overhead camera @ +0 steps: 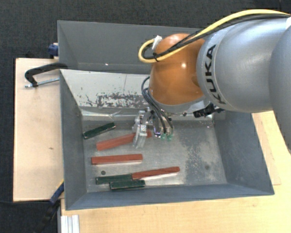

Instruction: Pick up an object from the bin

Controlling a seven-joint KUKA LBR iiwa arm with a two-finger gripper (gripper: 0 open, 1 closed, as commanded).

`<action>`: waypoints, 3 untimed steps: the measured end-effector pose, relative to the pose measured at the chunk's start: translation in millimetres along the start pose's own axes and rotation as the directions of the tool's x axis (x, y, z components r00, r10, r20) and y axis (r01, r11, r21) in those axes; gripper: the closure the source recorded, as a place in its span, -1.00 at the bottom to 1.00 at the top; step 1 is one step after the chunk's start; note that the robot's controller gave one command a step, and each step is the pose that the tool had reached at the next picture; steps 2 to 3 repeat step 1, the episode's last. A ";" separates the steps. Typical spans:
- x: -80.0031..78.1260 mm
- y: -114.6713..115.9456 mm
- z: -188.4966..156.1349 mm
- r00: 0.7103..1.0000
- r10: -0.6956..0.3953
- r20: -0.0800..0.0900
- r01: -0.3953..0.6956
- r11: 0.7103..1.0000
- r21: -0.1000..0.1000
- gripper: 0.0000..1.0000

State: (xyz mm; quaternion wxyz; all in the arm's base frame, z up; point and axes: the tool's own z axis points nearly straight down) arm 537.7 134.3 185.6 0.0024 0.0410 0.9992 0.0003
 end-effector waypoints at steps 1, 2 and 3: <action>-1.3 -1.0 -54.0 1.000 -0.017 -0.004 0.017 1.000 -0.001 1.00; -1.3 -1.0 -54.0 1.000 -0.017 -0.004 0.017 1.000 -0.001 1.00; -1.3 -1.0 -54.0 1.000 -0.017 -0.004 0.017 1.000 -0.001 1.00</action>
Offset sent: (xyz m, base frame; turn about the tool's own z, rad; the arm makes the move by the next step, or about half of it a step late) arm -0.0286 -0.0241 0.0327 -0.0596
